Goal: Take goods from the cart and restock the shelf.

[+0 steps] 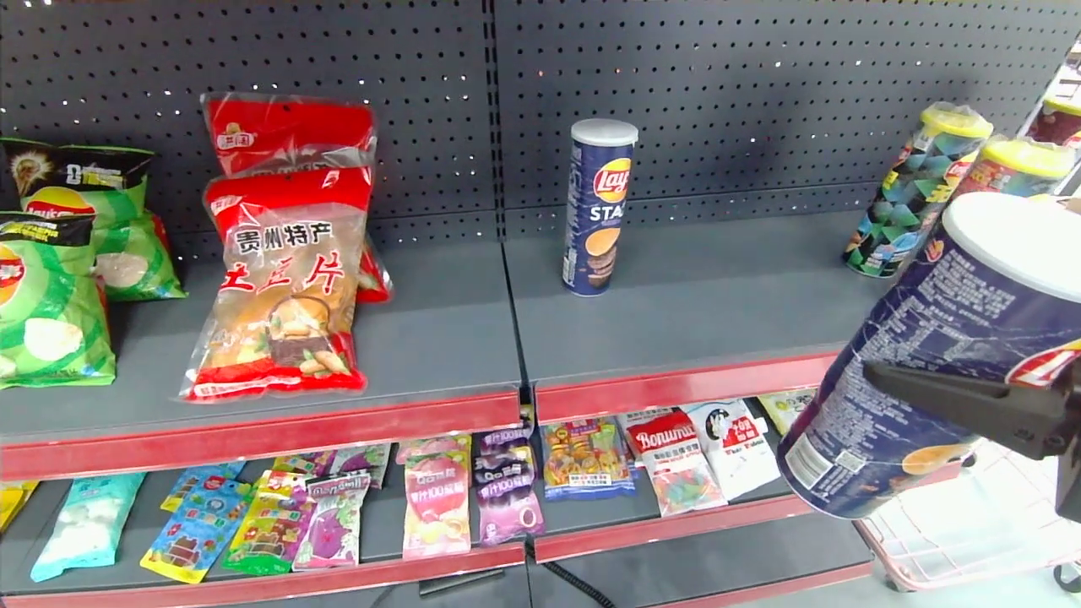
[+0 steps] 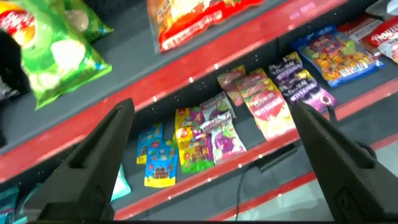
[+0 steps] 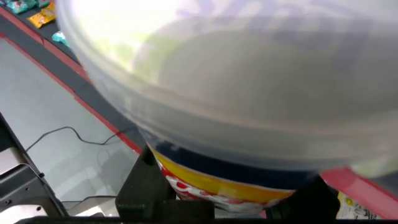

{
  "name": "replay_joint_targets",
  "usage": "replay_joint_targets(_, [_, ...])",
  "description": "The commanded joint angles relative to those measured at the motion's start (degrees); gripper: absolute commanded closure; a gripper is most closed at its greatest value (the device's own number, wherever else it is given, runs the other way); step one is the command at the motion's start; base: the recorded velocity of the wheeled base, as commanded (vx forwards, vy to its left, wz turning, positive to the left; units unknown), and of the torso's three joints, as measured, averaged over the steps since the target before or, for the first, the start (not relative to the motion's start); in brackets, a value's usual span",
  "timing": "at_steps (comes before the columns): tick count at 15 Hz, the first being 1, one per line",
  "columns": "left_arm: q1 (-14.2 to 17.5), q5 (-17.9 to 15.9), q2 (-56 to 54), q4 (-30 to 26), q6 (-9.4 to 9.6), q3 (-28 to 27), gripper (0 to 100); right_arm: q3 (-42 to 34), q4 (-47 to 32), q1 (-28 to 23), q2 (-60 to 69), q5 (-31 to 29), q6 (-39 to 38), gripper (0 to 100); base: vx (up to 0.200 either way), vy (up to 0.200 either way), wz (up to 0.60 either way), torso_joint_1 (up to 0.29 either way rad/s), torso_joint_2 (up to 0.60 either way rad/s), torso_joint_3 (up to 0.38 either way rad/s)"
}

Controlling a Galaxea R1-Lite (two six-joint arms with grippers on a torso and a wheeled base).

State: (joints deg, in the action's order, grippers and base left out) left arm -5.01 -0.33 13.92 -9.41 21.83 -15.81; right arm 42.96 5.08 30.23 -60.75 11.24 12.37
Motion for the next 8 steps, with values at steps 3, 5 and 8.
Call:
replay_joint_targets(3, [0.0, 0.07, 0.14, 0.09, 0.14, -0.1, 0, -0.07, 0.01, 0.0, 0.1, -0.08, 0.02, 100, 0.133, 0.0, 0.0, 0.005, 0.0, 0.005])
replay_joint_targets(5, [0.0, 0.07, 0.23, 0.09, 0.14, -0.27, 0, 0.11, 0.01, 0.0, -0.07, -0.08, 0.02, 100, 0.0, 0.0, 0.0, 0.0, 0.0, 0.0])
replay_joint_targets(8, [0.0, -0.11, 0.4, 0.09, 0.14, -0.36, 0, 0.11, 0.01, 0.0, -0.16, -0.17, 0.02, 100, 0.0, 0.0, 0.0, 0.0, 0.0, 0.0])
